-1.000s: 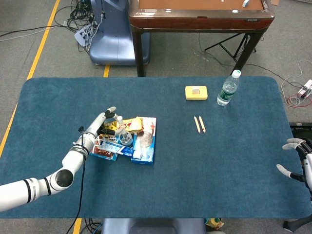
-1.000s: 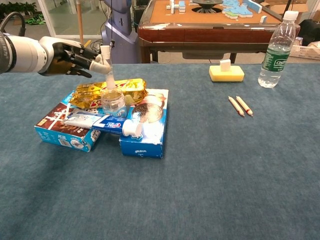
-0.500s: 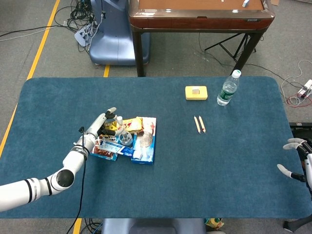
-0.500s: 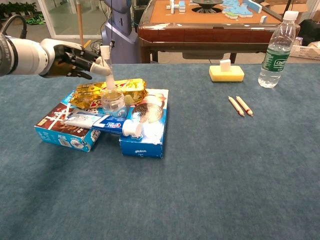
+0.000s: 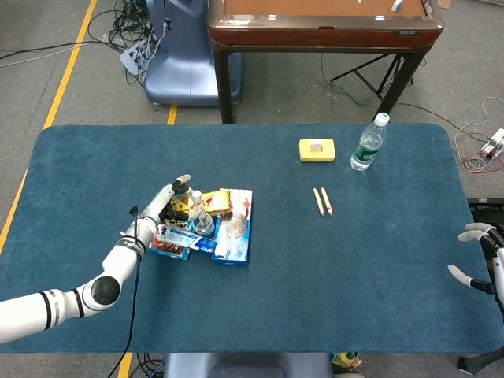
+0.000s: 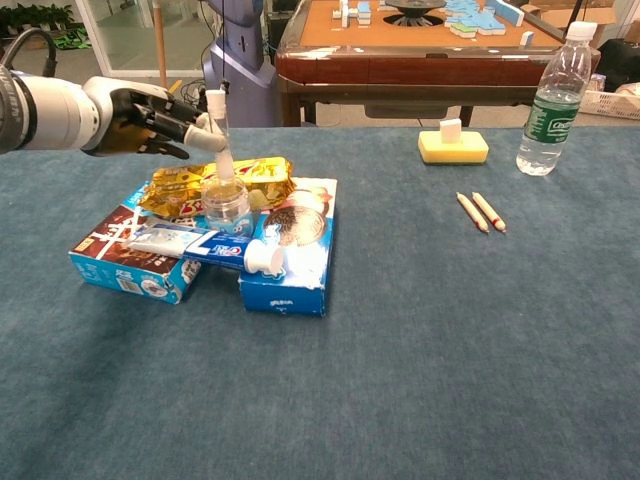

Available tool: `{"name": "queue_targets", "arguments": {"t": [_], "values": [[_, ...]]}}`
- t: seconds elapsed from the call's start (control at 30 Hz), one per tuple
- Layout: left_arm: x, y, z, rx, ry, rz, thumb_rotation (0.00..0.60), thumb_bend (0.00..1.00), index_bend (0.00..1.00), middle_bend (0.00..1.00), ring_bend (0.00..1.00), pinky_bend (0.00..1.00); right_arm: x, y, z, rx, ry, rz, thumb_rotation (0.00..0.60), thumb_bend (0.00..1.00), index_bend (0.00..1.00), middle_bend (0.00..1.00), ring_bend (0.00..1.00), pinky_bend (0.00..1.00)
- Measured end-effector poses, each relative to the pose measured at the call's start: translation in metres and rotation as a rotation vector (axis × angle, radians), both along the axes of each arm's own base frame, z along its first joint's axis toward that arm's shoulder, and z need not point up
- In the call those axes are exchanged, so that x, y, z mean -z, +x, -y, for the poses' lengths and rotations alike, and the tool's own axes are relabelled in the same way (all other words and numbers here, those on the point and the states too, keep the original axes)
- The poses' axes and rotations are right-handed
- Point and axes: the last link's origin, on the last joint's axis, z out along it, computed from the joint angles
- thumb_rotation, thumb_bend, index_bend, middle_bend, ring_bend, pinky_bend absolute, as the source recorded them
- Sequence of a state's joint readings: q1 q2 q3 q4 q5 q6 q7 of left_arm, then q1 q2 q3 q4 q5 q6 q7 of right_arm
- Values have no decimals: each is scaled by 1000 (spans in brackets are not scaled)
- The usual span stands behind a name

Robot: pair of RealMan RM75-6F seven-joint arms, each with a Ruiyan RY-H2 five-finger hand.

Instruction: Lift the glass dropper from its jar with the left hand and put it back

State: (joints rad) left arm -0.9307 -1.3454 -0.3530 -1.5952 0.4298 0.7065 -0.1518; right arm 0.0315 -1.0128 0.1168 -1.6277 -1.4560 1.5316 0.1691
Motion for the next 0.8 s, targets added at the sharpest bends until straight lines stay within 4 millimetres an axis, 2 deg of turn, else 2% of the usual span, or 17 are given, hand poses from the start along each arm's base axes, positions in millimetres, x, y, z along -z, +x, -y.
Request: {"name": "queue_targets", "arguments": {"t": [0.33, 0.8], "values": [[-15, 12, 8, 33, 23, 31, 600, 280, 535, 0, 0, 13, 1, 2, -1, -7, 3, 2, 600, 68, 435, 324, 206, 290], [-60, 33, 25, 113, 109, 50, 600, 280, 536, 0, 0, 13, 3, 5, -2, -17, 8, 1, 600, 68, 436, 324, 206, 290]]}}
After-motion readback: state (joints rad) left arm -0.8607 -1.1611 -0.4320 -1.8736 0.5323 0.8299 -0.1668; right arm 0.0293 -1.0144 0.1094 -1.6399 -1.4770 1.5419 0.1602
